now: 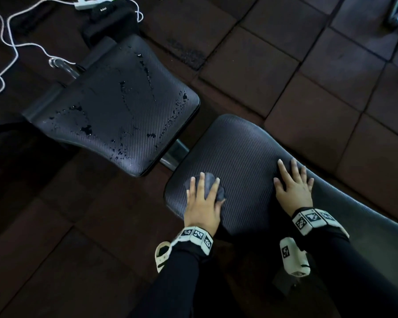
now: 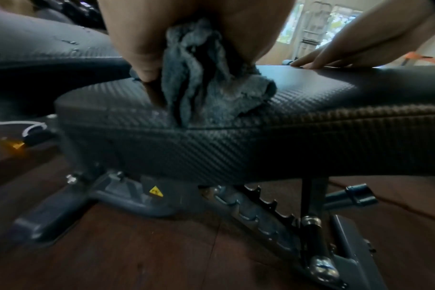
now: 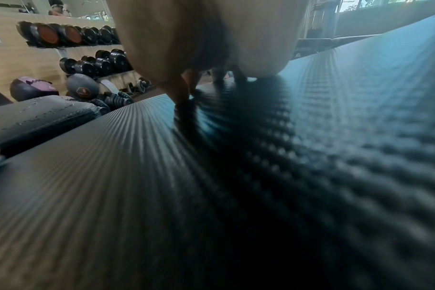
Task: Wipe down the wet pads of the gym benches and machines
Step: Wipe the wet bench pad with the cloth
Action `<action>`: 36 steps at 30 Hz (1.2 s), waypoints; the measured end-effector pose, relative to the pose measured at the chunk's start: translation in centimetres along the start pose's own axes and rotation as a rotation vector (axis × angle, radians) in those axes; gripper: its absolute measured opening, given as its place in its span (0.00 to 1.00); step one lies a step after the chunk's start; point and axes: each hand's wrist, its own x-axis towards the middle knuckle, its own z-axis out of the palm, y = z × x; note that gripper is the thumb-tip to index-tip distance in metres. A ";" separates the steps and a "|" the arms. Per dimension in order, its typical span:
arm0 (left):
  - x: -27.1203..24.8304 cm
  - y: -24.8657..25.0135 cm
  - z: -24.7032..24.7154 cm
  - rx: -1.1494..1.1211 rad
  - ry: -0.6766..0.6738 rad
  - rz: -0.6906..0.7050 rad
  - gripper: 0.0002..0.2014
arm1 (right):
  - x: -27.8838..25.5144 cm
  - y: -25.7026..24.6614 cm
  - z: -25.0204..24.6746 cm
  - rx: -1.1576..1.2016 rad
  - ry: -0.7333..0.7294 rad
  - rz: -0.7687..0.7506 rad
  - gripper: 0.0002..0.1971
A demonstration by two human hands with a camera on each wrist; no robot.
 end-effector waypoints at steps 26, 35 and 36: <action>-5.2 4.3 6.6 -0.733 0.707 -0.776 0.32 | -0.1 1.1 0.2 -0.014 -0.036 -0.122 0.28; -2.5 -2.2 2.5 -0.544 0.618 -0.687 0.27 | -0.1 1.1 0.5 -0.011 -0.014 -0.119 0.28; -3.0 -1.4 3.0 -0.531 0.628 -0.654 0.27 | -0.1 1.1 0.5 -0.009 -0.008 -0.119 0.28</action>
